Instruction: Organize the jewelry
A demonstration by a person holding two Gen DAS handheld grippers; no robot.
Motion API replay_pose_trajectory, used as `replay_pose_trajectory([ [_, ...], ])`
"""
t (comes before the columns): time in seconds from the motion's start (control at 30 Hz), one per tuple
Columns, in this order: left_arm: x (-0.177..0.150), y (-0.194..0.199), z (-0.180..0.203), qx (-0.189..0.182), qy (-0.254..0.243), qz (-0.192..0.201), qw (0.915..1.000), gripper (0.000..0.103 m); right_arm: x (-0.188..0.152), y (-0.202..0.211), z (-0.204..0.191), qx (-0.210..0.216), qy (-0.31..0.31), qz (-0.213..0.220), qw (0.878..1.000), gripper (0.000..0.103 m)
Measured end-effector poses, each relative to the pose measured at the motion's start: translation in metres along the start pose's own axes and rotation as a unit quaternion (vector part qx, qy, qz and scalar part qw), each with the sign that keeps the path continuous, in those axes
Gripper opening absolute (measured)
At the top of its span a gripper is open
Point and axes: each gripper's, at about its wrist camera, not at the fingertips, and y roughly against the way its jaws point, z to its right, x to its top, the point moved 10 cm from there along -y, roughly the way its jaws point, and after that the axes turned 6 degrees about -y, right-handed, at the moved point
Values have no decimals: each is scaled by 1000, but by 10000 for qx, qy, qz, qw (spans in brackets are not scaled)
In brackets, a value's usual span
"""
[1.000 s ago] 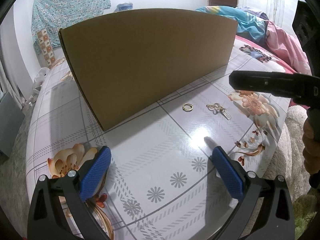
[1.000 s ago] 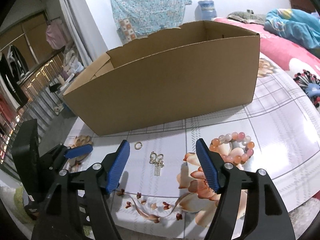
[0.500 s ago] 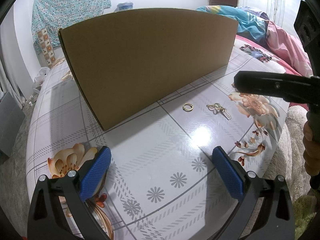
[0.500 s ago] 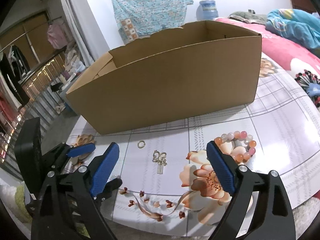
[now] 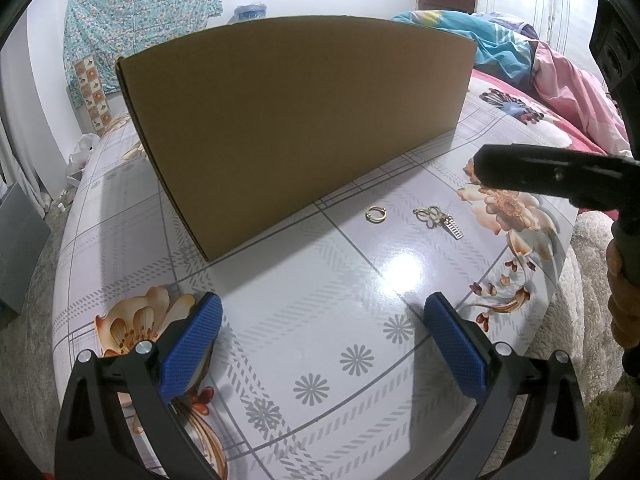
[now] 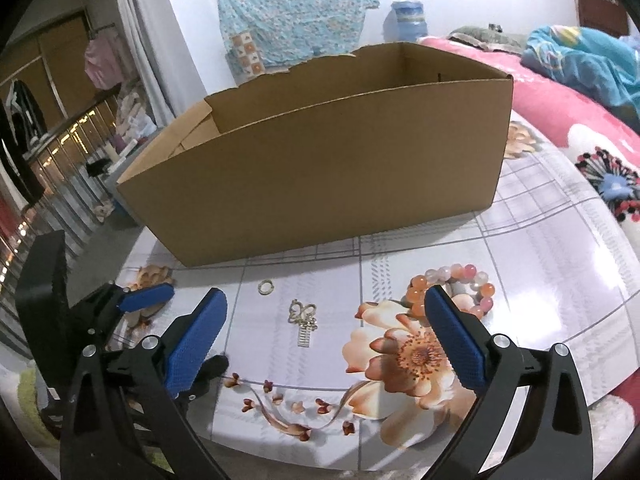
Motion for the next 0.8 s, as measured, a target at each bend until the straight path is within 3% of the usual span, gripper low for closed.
replay_pose_trajectory([
  [0.47, 0, 0, 0, 1, 1, -3, 10000, 99, 8, 9, 7, -833, 339, 299, 9955, 95],
  [0.67, 0, 0, 0, 2, 1, 1, 10000, 99, 6, 7, 8, -778, 399, 141, 9961, 95],
  [0.8, 0, 0, 0, 2, 1, -1, 10000, 99, 9, 9, 12, -1048, 475, 166, 9932, 95],
])
